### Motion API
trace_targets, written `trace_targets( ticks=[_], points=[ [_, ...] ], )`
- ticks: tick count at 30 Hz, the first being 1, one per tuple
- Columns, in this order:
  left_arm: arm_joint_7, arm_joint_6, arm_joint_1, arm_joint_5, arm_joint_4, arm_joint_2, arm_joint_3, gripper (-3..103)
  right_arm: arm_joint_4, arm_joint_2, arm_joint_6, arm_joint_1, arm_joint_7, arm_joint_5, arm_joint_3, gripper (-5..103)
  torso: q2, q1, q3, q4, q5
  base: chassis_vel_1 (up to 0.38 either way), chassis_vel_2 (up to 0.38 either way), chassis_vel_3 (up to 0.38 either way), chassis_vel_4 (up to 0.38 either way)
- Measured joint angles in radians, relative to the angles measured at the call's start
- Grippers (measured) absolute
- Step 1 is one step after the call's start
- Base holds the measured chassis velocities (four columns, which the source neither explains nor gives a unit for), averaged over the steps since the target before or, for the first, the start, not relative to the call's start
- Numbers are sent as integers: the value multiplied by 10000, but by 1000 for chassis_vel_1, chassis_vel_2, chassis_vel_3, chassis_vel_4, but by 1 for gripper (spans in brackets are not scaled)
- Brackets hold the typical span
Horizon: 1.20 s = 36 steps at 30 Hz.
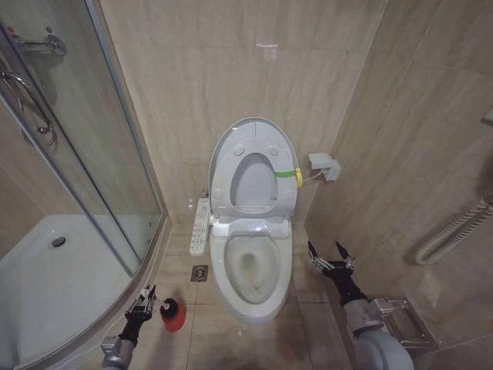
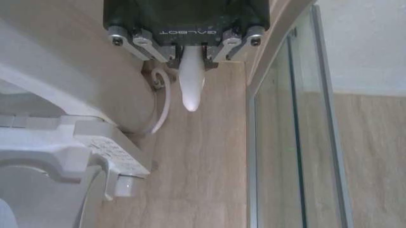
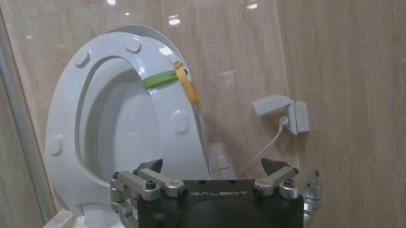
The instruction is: Open the toilet lid, clean the toilet bowl with a toilet brush, close the toilet lid, and flush.
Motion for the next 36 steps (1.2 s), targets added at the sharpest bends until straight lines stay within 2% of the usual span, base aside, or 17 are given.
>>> trace_targets(
  ticks=[5,13,24,36],
  points=[
    [104,-30,-141,33,342,-149,46,22,0,0,0,0,0,0,0,100,0,0,0,0,0,0,0,0,0],
    [430,-229,-715,-80,1521,-398,164,22,0,0,0,0,0,0,0,100,0,1,0,0,0,0,0,0,0],
    [831,-354,-1089,-550,2146,-637,352,22,0,0,0,0,0,0,0,100,0,1,0,0,0,0,0,0,0],
    [1107,-302,-1440,-571,2909,-989,390,22,0,0,0,0,0,0,0,100,0,1,0,0,0,0,0,0,0]
  ],
)
